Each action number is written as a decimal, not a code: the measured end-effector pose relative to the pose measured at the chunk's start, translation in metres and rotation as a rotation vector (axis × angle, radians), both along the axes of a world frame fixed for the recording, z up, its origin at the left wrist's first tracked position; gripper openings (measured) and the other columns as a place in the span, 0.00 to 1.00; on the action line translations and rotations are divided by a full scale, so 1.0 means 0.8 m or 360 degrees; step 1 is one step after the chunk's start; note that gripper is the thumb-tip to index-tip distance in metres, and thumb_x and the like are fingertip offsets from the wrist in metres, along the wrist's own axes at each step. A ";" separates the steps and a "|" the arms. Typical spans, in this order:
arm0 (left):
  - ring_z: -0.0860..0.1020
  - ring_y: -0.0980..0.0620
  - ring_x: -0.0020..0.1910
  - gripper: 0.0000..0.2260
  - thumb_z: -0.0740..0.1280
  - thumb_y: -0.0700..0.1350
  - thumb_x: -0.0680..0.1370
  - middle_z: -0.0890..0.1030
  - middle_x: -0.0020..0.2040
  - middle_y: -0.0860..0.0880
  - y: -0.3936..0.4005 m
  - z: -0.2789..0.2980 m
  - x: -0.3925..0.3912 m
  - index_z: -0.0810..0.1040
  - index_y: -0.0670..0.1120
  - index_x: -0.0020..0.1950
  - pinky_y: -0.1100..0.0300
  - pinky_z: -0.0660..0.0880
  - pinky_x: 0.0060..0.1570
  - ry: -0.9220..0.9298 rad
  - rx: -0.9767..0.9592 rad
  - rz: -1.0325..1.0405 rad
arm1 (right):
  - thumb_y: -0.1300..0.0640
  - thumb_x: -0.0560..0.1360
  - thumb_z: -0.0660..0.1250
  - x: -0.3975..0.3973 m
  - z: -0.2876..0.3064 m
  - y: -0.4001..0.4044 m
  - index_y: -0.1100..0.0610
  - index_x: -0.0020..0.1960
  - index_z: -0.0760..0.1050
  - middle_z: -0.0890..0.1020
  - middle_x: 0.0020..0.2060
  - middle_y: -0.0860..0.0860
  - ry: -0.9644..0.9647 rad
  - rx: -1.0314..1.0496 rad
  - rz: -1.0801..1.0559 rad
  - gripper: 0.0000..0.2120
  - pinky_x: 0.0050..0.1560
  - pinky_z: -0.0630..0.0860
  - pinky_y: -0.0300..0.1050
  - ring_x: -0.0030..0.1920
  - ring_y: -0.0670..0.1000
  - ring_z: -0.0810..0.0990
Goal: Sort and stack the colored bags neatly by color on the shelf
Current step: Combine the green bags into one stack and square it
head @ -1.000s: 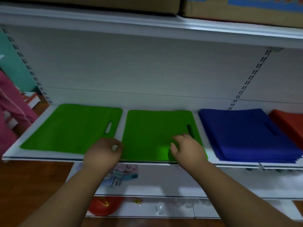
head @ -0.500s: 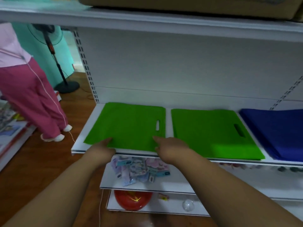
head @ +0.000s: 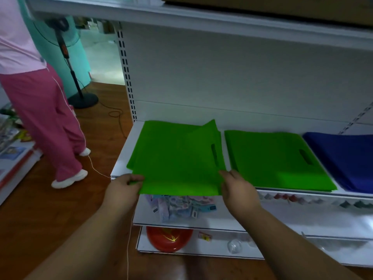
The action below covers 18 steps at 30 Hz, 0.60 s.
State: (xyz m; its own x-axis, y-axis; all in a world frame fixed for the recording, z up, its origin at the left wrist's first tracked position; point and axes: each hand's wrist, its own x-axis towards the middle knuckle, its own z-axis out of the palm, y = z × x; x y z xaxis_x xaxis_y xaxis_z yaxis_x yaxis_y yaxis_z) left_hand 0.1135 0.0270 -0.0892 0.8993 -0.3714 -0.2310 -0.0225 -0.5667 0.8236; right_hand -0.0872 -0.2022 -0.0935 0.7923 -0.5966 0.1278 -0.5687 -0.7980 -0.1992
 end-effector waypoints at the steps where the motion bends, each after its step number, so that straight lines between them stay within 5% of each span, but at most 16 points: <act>1: 0.77 0.52 0.35 0.09 0.67 0.40 0.78 0.82 0.43 0.50 0.002 0.002 0.000 0.83 0.48 0.54 0.62 0.71 0.33 -0.0148 0.0117 -0.0101 | 0.66 0.72 0.69 -0.004 0.003 -0.001 0.57 0.67 0.75 0.80 0.56 0.59 -0.0075 -0.0021 0.0016 0.23 0.35 0.78 0.52 0.41 0.63 0.81; 6: 0.80 0.46 0.53 0.11 0.67 0.43 0.78 0.83 0.57 0.48 -0.024 0.012 -0.027 0.83 0.52 0.58 0.58 0.74 0.48 -0.0694 0.0250 -0.0306 | 0.62 0.74 0.70 -0.038 0.020 -0.031 0.58 0.70 0.73 0.81 0.49 0.60 -0.0392 -0.0144 -0.0118 0.24 0.29 0.76 0.50 0.35 0.63 0.79; 11: 0.80 0.42 0.41 0.15 0.67 0.42 0.77 0.82 0.57 0.44 -0.090 0.030 -0.067 0.81 0.52 0.63 0.57 0.72 0.39 -0.0932 0.0240 -0.0518 | 0.61 0.77 0.68 -0.090 0.030 -0.082 0.59 0.72 0.70 0.80 0.48 0.60 -0.0510 -0.0131 -0.0338 0.25 0.32 0.76 0.51 0.37 0.63 0.78; 18: 0.79 0.44 0.52 0.16 0.62 0.46 0.81 0.77 0.66 0.47 -0.208 0.035 -0.136 0.77 0.53 0.68 0.59 0.72 0.46 -0.0928 0.0411 -0.0735 | 0.54 0.81 0.62 -0.177 0.032 -0.177 0.57 0.70 0.72 0.78 0.52 0.58 -0.0241 -0.0083 -0.0556 0.19 0.42 0.77 0.52 0.45 0.60 0.79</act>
